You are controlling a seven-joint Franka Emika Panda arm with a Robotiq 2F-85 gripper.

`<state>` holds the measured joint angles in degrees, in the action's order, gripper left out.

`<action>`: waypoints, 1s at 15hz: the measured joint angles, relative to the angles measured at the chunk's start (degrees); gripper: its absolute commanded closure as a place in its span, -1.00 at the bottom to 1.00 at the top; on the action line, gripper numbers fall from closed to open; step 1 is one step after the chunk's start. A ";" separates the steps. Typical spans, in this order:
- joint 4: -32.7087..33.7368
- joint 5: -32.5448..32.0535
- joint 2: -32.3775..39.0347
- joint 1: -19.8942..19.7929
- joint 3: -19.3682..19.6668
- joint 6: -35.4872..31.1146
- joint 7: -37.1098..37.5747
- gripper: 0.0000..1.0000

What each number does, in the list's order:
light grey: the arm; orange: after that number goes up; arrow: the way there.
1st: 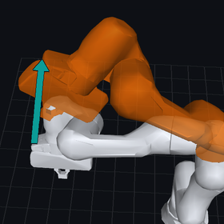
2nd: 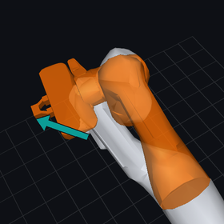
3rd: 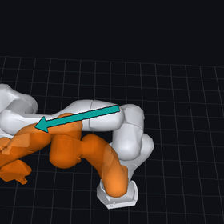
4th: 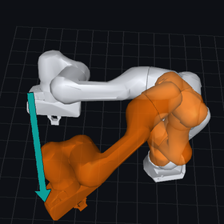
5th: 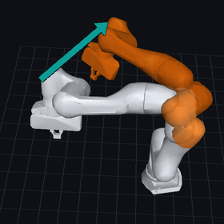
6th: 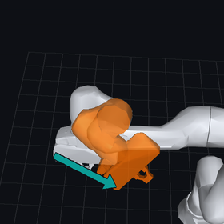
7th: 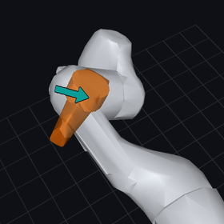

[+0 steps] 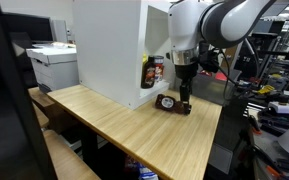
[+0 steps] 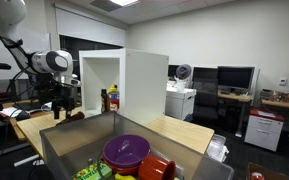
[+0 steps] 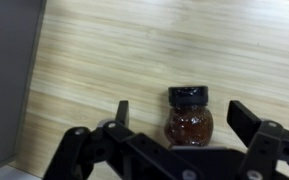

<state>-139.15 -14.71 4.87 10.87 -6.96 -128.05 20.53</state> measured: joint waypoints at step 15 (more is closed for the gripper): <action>-3.90 -7.16 2.14 0.87 -0.97 -7.51 7.95 -1.00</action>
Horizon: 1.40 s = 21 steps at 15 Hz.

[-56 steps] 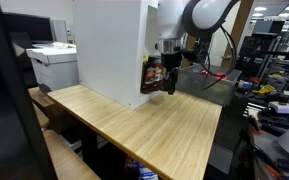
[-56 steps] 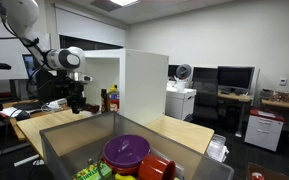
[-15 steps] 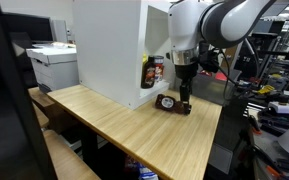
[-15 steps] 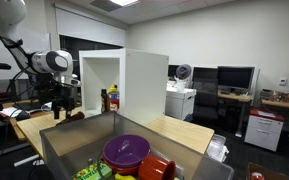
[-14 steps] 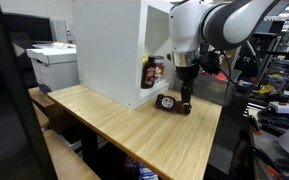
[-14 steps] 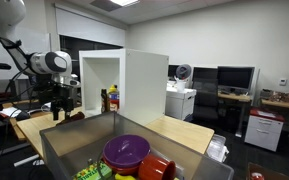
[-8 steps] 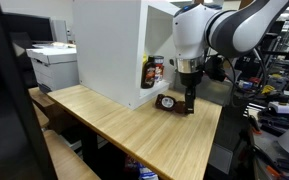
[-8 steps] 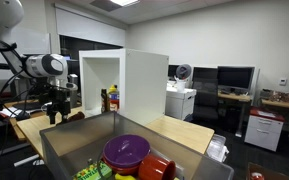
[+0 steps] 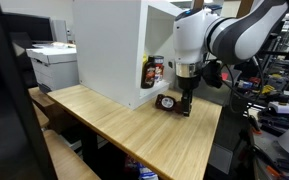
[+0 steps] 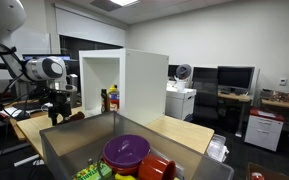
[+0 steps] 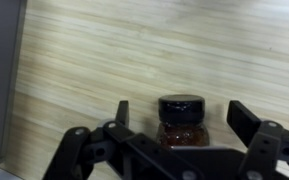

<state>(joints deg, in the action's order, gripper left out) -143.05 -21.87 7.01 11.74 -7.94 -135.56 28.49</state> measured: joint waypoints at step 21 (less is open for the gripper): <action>-1.53 0.27 0.55 2.16 -0.30 -0.93 2.24 -0.87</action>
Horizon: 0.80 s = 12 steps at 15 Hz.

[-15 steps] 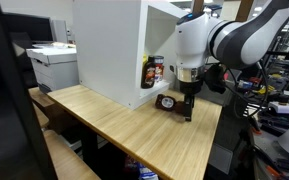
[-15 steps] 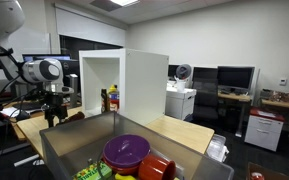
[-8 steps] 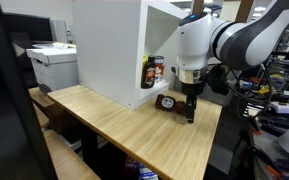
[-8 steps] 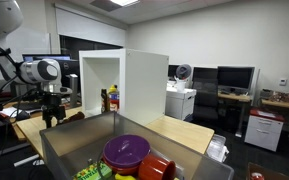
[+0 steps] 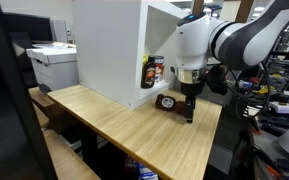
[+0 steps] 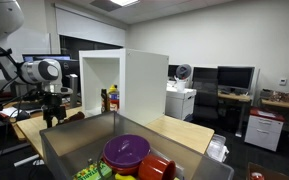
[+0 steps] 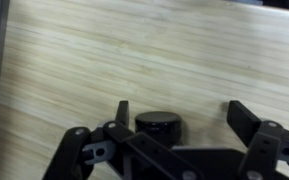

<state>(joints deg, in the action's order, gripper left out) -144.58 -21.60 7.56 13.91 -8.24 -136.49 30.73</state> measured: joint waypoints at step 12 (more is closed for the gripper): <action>0.08 0.86 0.06 -0.31 1.10 -1.46 0.00 -1.00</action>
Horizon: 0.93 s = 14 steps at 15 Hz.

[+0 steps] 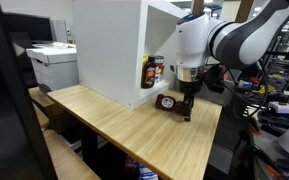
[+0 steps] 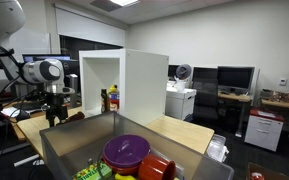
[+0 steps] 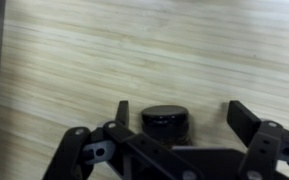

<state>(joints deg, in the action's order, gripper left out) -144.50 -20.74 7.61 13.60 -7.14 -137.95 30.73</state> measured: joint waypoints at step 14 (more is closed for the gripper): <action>-0.26 11.88 1.31 -0.74 0.56 -4.40 -1.52 -0.07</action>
<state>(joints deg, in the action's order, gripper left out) -144.76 -8.85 8.92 12.86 -6.58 -142.35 29.21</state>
